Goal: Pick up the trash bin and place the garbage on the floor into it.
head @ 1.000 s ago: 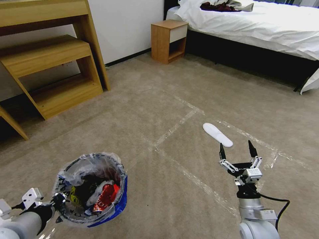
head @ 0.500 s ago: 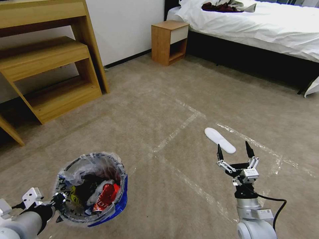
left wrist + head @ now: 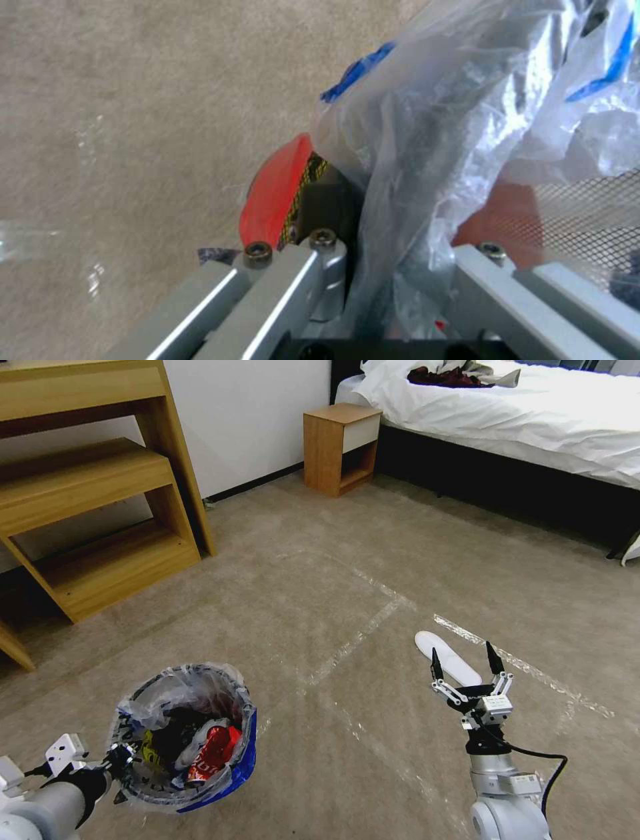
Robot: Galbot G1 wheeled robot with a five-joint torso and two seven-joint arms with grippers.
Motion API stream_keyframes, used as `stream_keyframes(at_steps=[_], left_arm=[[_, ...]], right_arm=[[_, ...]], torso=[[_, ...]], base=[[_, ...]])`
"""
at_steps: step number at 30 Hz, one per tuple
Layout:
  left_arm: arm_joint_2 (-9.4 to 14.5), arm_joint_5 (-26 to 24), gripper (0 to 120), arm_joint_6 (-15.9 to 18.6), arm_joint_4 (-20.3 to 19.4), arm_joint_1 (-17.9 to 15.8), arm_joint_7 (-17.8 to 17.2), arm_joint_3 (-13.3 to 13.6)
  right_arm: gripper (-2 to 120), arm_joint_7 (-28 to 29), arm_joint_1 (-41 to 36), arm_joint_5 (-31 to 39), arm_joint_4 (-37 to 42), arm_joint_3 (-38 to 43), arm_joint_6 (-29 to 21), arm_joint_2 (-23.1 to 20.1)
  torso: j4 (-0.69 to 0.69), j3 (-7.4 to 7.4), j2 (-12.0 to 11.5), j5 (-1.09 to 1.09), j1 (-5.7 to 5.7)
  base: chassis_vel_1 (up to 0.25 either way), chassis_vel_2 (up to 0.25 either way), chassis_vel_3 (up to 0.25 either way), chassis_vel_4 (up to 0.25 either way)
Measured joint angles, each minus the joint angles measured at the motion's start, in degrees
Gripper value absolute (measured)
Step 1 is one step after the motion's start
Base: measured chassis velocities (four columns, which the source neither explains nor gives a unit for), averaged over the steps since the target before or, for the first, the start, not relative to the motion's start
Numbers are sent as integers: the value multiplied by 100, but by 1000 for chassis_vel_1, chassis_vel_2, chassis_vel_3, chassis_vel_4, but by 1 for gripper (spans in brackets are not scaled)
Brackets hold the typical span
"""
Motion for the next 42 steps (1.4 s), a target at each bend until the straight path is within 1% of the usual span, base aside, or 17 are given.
stream_keyframes(at_steps=[10,14,17,19,22,28,30,31,34,37,39,40,42], left_arm=[[-23,28,0,0,0,9,11,8],[-37,38,0,0,0,25,11,8],[-50,46,0,0,0,41,12,8],[-61,51,0,0,0,55,12,8],[-64,51,0,0,0,60,12,6],[-72,52,0,0,0,63,14,6],[-73,52,0,0,0,64,15,6],[-77,52,0,0,0,66,15,5],[-78,55,0,0,0,68,15,2],[-77,57,0,0,0,69,16,-2],[-77,57,0,0,0,70,15,-4],[-77,57,0,0,0,70,15,-6],[-77,57,0,0,0,70,15,-7]], right_arm=[[100,-61,49,-9,-49,-38,30,-2],[100,-76,46,-42,-66,-39,53,1],[100,-80,36,-57,-71,-39,74,4],[100,-86,15,-63,-71,-41,82,5],[100,-94,12,-68,-72,-46,89,6],[100,-109,12,-69,-74,-55,99,10],[100,-110,12,-70,-74,-56,100,10],[100,-116,12,-69,-77,-65,100,12],[100,-116,14,-71,-78,-67,100,14],[100,-116,19,-79,-80,-69,101,17],[100,-114,26,-99,-88,-71,110,20],[100,-109,38,-121,-101,-72,133,22],[100,-154,58,-156,-139,-66,227,24]], torso=[[0,-1,0,2,0],[-1,-1,0,-1,0],[0,0,0,5,0],[0,0,0,-1,0],[1,0,0,3,0],[-1,-1,0,-2,0],[-1,-1,0,-1,0],[0,0,0,3,0],[0,0,0,4,0],[0,-1,0,-1,0],[0,0,0,-1,0],[0,0,0,2,0],[0,0,0,0,0]], base=[[-144,146,147,-150],[-176,172,172,-187],[-179,189,197,-194],[-185,195,208,-181],[-196,181,196,-186],[-193,187,185,-191],[-170,199,180,-190],[-184,213,183,-207],[-187,205,179,-188],[-142,142,148,-154],[-83,102,108,-76],[-19,47,65,-76],[0,0,0,0]])
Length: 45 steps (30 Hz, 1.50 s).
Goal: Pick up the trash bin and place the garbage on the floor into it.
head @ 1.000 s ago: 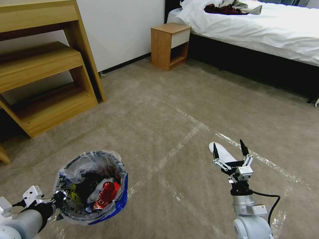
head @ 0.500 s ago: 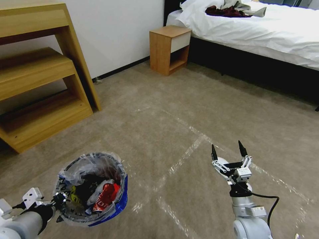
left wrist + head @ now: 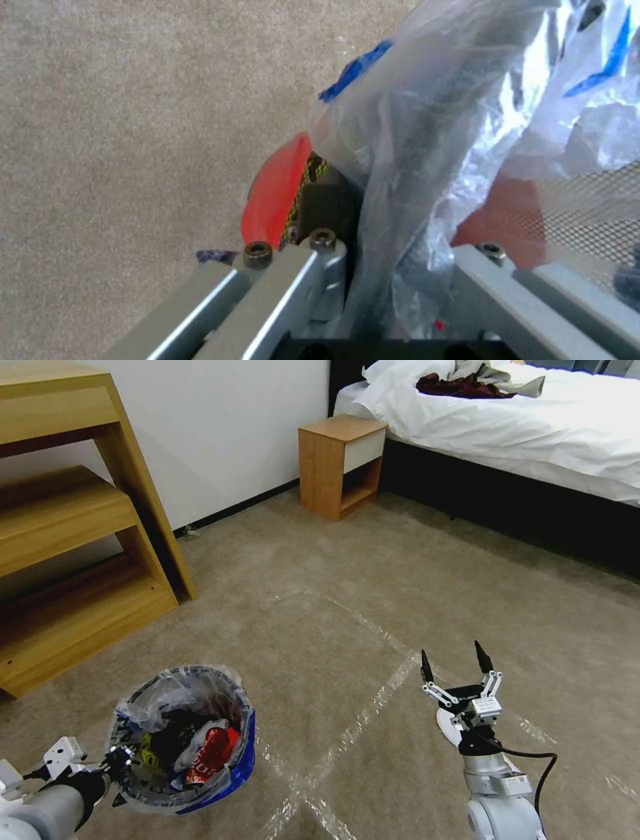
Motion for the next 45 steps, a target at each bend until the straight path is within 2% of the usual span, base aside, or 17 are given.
stream_keyframes(at_steps=[11,17,19,20,22,23,25,26,27,29,30,31,33,34,37,42,45], left_arm=[[28,-13,0,0,0,-5,0,-29],[40,-12,0,0,0,36,-1,-25],[53,-12,0,0,0,53,-1,-17],[53,-12,0,0,0,53,-1,-17],[66,-13,0,0,0,55,-1,-9],[66,-13,0,0,0,55,-1,-9],[126,-44,0,0,0,47,-1,-18],[126,-44,0,0,0,47,-1,-18],[174,-69,0,0,0,38,-1,-36],[241,-117,0,0,0,4,-1,-45],[241,-117,0,0,0,4,-1,-45],[248,-120,0,0,0,-6,-2,-33],[273,-124,0,0,0,-14,-1,-15],[273,-124,0,0,0,-14,-1,-15],[327,-141,0,0,0,-55,-2,-6],[361,-146,0,0,0,-56,-1,-5],[393,-163,0,0,0,-44,-1,-18]], right_arm=[[100,-52,99,-24,10,8,45,15],[100,380,275,-133,-48,60,-204,-288],[100,454,471,-19,-173,136,-368,-717],[100,454,471,-19,-173,136,-368,-717],[100,466,735,93,-376,294,-646,-1549],[100,466,735,93,-376,294,-646,-1549],[100,224,1218,393,-1028,254,-872,-2429],[100,224,1218,393,-1028,254,-872,-2429],[100,-16,1541,565,-1486,122,-871,-2745],[100,-1030,2146,1006,-2556,-311,-933,-3458],[100,-1030,2146,1006,-2556,-311,-933,-3458],[100,-1402,2285,1296,-2899,-520,-1014,-3714],[100,-1931,2518,1452,-3480,-873,-1006,-3927],[100,-1931,2518,1452,-3480,-873,-1006,-3927],[100,-3246,2780,1170,-4455,-1189,-699,-3987],[100,-3811,2998,818,-5089,-1358,-459,-3902],[100,-4219,3314,405,-5838,-1532,-250,-3734]], torso=[[0,-2,-1,1,0],[0,-1,0,2,0],[0,-1,0,5,0],[0,-1,0,5,0],[0,-1,-1,1,0],[0,-1,-1,1,0],[-2,0,-1,3,0],[-2,0,-1,3,0],[1,0,0,4,0],[2,0,-1,4,0],[2,0,-1,4,0],[-2,0,-1,-3,0],[-2,0,0,4,0],[-2,0,0,4,0],[0,0,0,4,0],[-2,-1,0,-1,0],[1,-1,0,0,0]], base=[[5,-9,-4,4],[0,0,0,0],[0,0,0,0],[0,0,0,0],[0,0,0,0],[0,0,0,0],[0,0,0,0],[0,0,0,0],[0,0,0,0],[0,0,0,0],[0,0,0,0],[0,0,0,0],[0,0,0,0],[0,0,0,0],[0,0,0,0],[0,0,0,0],[0,0,0,0]])
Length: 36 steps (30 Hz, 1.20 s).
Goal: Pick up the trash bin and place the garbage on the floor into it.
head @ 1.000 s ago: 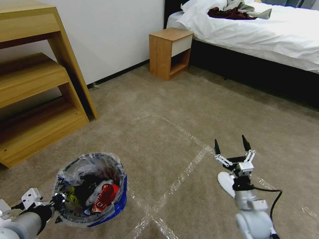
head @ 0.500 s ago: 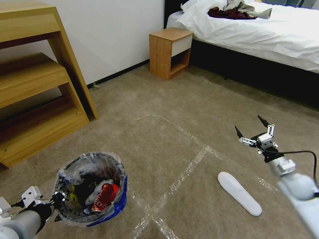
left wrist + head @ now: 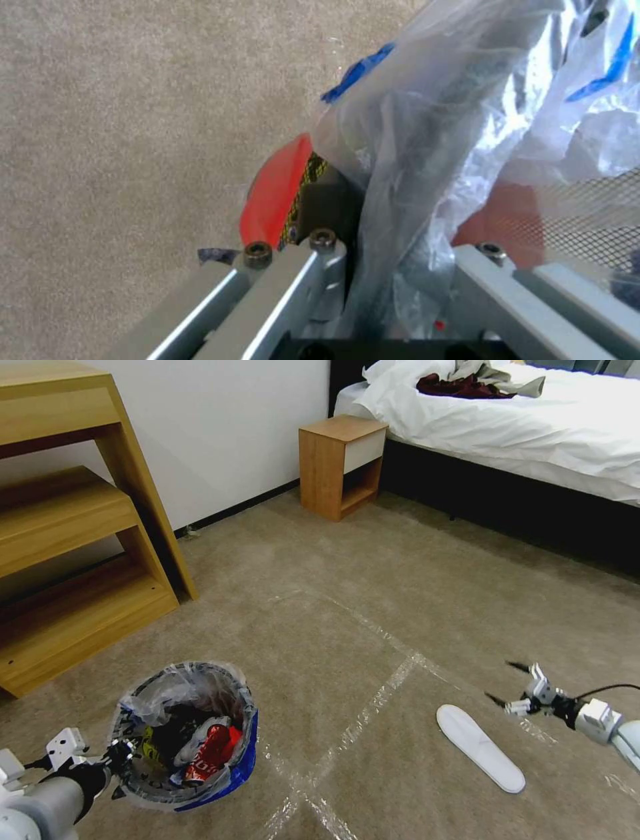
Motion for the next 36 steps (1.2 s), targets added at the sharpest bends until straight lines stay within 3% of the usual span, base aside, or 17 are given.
stream_keyframes(at_steps=[7,16,27,36], left_arm=[[10,-4,0,0,0,4,0,9],[58,-2,0,0,0,1,-1,12],[96,-1,0,-1,0,-35,-2,43],[109,-1,0,0,0,-36,-2,71]], right_arm=[[100,-472,253,-186,-714,-70,176,259],[100,-386,762,-534,-1570,-60,229,632],[100,-92,715,-479,-1668,-8,49,762],[100,-174,663,-287,-1675,-3,1,895]], torso=[[-2,0,0,0,0],[1,0,0,0,0],[-1,0,0,0,0],[-2,0,0,0,0]], base=[[0,0,0,0],[0,0,0,0],[0,0,0,0],[0,0,0,0]])
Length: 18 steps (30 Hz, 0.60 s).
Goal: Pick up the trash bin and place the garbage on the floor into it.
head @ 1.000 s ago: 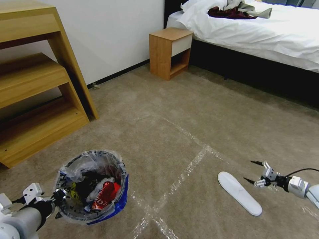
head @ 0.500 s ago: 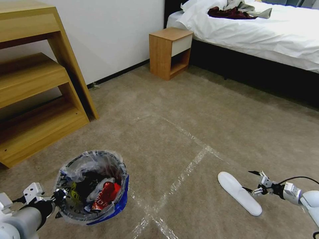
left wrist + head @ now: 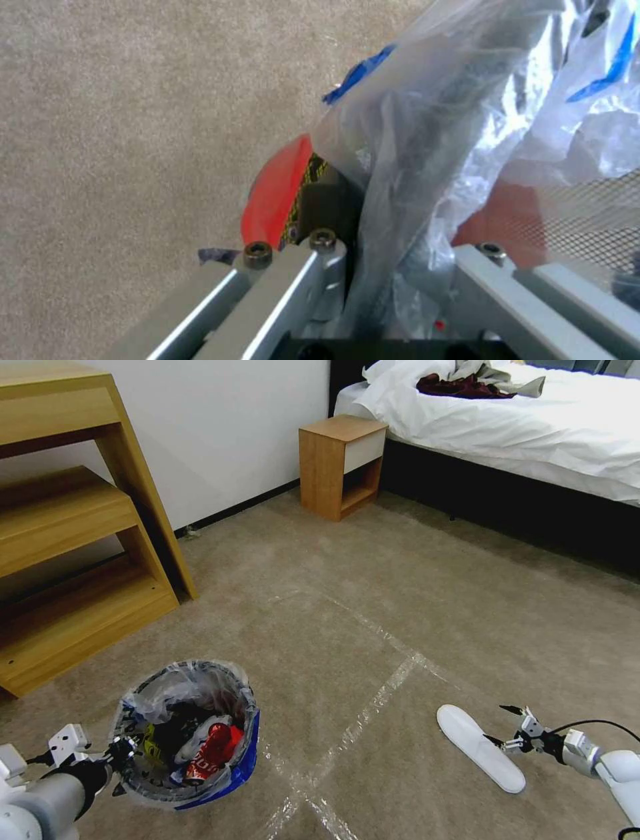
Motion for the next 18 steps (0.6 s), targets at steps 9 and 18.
stream_keyframes(at_steps=[9,18], left_arm=[[109,-25,0,0,0,21,0,-42],[144,-26,0,0,0,23,0,-30]], right_arm=[[100,-67,119,32,-159,-15,-117,233],[100,-7,136,8,-260,25,-220,430]], torso=[[1,0,0,0,0],[1,0,0,1,0]], base=[[0,0,0,0],[0,0,0,0]])
